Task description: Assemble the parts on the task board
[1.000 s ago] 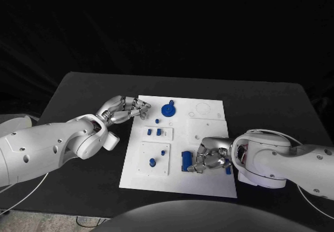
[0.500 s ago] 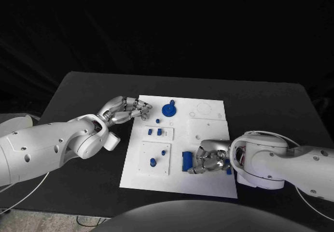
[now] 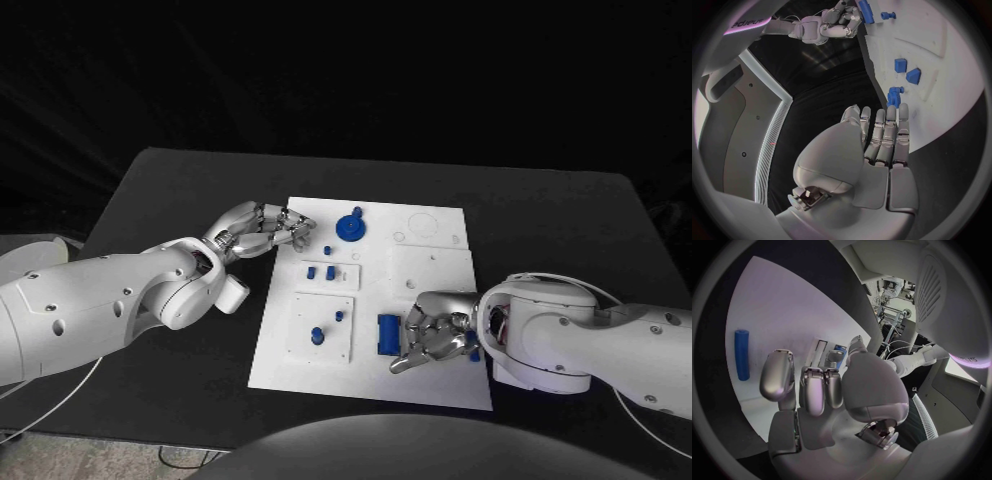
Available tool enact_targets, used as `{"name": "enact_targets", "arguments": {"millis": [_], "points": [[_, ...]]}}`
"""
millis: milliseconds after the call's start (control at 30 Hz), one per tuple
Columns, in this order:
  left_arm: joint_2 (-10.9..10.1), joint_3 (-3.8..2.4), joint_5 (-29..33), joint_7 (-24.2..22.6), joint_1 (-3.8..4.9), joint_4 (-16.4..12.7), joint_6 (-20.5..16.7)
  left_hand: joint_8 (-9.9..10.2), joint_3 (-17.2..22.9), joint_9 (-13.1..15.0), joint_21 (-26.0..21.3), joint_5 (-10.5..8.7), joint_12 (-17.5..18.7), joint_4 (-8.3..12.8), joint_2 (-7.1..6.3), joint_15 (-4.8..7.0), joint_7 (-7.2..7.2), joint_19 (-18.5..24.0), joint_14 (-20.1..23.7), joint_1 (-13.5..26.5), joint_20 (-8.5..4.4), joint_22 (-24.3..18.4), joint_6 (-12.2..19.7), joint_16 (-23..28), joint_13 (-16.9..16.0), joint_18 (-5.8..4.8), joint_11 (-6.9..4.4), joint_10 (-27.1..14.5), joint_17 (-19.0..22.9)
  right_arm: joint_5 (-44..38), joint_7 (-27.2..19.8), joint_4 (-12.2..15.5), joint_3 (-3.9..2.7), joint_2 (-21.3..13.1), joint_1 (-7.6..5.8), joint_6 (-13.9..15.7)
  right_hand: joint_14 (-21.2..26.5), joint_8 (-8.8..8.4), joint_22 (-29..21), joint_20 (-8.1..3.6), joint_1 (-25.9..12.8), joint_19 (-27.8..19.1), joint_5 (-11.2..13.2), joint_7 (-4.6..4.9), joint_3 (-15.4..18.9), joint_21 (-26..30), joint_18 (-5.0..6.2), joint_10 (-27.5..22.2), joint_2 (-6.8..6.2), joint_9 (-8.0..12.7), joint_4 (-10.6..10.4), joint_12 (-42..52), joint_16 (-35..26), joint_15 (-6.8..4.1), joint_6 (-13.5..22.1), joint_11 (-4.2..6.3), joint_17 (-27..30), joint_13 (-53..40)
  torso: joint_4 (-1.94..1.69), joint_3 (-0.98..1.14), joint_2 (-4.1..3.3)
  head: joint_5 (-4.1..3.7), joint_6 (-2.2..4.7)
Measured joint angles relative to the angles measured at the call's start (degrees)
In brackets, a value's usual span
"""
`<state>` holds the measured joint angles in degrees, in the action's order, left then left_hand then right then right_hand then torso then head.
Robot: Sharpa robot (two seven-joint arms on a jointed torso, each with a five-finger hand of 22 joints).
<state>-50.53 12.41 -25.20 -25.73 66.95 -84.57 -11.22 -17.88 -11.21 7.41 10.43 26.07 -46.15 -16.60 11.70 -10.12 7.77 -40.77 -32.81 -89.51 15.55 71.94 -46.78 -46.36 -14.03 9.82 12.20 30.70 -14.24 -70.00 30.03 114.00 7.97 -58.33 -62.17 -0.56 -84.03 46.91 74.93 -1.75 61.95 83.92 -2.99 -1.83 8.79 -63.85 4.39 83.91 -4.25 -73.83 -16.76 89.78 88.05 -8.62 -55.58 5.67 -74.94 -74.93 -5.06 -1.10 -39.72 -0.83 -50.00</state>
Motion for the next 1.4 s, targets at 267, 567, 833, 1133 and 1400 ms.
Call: {"name": "enact_targets", "arguments": {"millis": [267,567,833,1133,1400], "points": [[-0.21,0.00,0.00,0.27,-0.03,-0.04,0.18,0.00,0.12,0.00,-0.23,0.00,0.00,0.12,-0.17,0.00,0.00,0.00,0.00,-0.28,0.00,0.00,0.00,0.00,0.00,0.00,0.00,0.00,0.00,1.62,1.20,2.11,0.00,-5.54,-3.81,0.92,0.06,-22.33,-0.01,1.45,-6.04,0.02,-11.43,3.08,1.28,-1.27,0.00,0.15,6.84,17.73,0.74,0.00,1.76,2.41,2.75,-2.83,0.00,0.01,0.00,-0.02,0.08,-0.04,0.00],[-0.08,0.01,0.00,0.67,-0.05,-0.03,0.21,0.00,0.27,0.00,-0.23,0.00,0.00,-0.03,-0.18,0.00,0.21,0.00,0.00,-0.28,0.00,0.00,-0.21,0.00,0.05,-0.01,0.00,0.00,0.07,1.12,3.82,2.11,-0.03,-9.14,-7.00,-3.19,0.09,-30.31,-0.01,2.18,0.82,0.10,-23.41,4.15,-0.30,-5.18,-0.01,0.09,7.27,28.05,3.08,0.00,1.76,3.01,-1.16,-3.60,0.01,0.01,0.03,-0.07,0.13,-0.31,0.00],[0.19,0.01,0.00,1.01,-0.17,0.01,0.27,0.00,0.74,0.00,-0.23,0.50,0.24,0.12,-0.40,0.00,0.21,0.00,0.00,-0.95,0.00,0.00,-0.21,0.00,0.21,0.00,0.00,0.00,0.20,-5.63,5.29,1.88,0.38,-10.32,-7.09,-6.75,0.10,-28.69,-0.02,2.18,1.41,0.10,-22.04,3.11,-0.30,-4.50,0.00,0.09,7.40,27.25,3.08,0.00,1.76,3.00,-4.58,-3.60,0.01,0.01,0.09,0.02,0.04,-0.59,0.00],[0.33,0.02,0.00,1.51,-0.32,0.04,0.45,0.00,0.74,0.00,-0.23,0.71,0.24,0.11,-0.40,0.00,0.21,0.00,0.00,-1.42,0.00,0.00,-0.21,0.00,0.31,0.00,0.20,0.21,0.28,-10.16,5.92,2.05,0.94,-11.36,-6.89,-8.11,-0.08,-26.28,-0.02,2.18,1.93,0.10,-21.45,2.54,-0.29,-4.11,0.00,0.10,7.48,23.97,3.08,0.00,1.76,2.35,-5.14,-2.96,0.02,0.01,0.09,0.01,-0.01,-0.68,0.00],[0.33,0.02,0.01,1.95,-0.35,-0.30,0.62,0.00,1.06,0.00,-0.44,0.94,0.45,0.11,-0.56,0.00,0.20,0.00,0.00,-1.58,0.00,0.00,-0.20,0.00,0.40,0.00,0.20,0.21,0.35,-12.84,6.10,2.22,1.26,-11.36,-5.56,-8.22,0.11,-25.23,-0.02,1.73,1.93,0.10,-19.64,2.50,-0.18,-2.93,0.01,0.09,7.47,21.60,2.96,0.00,0.96,2.14,-5.10,-2.54,0.02,0.01,0.09,0.01,0.01,-0.60,0.00]]}}
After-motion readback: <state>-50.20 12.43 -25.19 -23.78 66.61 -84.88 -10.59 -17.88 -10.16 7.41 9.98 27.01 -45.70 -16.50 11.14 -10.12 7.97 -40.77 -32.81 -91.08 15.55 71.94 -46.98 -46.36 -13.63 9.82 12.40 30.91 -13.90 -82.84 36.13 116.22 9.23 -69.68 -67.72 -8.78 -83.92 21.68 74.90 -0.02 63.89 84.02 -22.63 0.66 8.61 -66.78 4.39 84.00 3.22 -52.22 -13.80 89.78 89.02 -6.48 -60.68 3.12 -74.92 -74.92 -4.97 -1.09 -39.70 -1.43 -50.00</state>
